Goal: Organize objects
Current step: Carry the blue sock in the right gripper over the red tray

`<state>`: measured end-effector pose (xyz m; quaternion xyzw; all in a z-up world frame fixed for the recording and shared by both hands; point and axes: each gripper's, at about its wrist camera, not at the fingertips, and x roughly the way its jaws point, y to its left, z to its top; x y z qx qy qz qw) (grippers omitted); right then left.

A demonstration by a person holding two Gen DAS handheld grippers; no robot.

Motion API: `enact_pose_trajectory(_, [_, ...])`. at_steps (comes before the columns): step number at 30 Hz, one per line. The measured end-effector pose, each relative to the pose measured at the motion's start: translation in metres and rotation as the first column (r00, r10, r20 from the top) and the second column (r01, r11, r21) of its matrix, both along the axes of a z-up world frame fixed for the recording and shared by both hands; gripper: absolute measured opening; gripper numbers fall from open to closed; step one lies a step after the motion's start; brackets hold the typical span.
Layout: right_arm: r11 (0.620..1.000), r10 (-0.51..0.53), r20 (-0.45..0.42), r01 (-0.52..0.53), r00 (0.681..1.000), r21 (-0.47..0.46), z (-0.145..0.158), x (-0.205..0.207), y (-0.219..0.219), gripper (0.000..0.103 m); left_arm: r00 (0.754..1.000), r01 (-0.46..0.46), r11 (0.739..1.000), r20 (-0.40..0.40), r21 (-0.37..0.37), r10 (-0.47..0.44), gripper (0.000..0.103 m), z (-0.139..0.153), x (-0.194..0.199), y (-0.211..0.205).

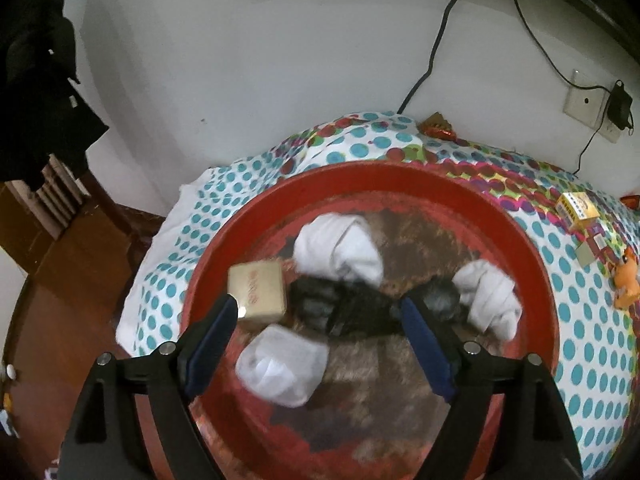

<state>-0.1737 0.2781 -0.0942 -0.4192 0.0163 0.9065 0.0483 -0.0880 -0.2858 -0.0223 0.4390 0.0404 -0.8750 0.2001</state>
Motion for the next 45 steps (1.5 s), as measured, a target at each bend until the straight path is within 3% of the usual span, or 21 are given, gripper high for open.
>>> enact_pose_trajectory(5, [1.000, -0.001, -0.001, 0.001, 1.000, 0.026, 0.001, -0.001, -0.006, 0.027, 0.998, -0.057, 0.998, -0.018, 0.020, 0.057, 0.091, -0.002, 0.036, -0.006])
enact_pose_trajectory(9, [0.999, -0.001, -0.001, 0.001, 1.000, 0.037, 0.001, -0.001, -0.008, 0.027, 0.995, -0.102, 0.995, -0.022, -0.018, 0.101, 0.097, -0.005, 0.059, -0.010])
enact_pose_trajectory(19, [0.997, 0.006, -0.011, -0.005, 1.000, 0.077, 0.004, 0.002, -0.016, 0.026, 0.980, -0.196, 0.981, -0.044, -0.012, 0.195, 0.101, -0.020, 0.111, -0.029])
enact_pose_trajectory(22, [0.999, -0.003, -0.017, 0.004, 1.000, 0.047, 0.010, 0.006, -0.015, 0.026, 0.978, -0.205, 0.978, -0.038, -0.034, 0.204, 0.102, -0.028, 0.117, -0.032])
enact_pose_trajectory(26, [1.000, 0.008, -0.037, -0.007, 0.999, 0.022, 0.023, 0.017, -0.022, 0.026, 0.976, -0.215, 0.976, -0.038, 0.005, 0.216, 0.102, -0.035, 0.117, -0.039])
enact_pose_trajectory(33, [0.993, 0.116, -0.073, -0.117, 0.991, -0.001, 0.047, 0.040, -0.061, 0.026, 0.974, -0.224, 0.974, -0.023, 0.045, 0.225, 0.102, -0.044, 0.117, -0.050])
enact_pose_trajectory(45, [0.953, 0.299, -0.095, -0.302, 0.950, -0.028, 0.062, 0.060, -0.142, 0.026, 0.967, -0.254, 0.966, -0.028, 0.045, 0.255, 0.102, -0.042, 0.121, -0.057])
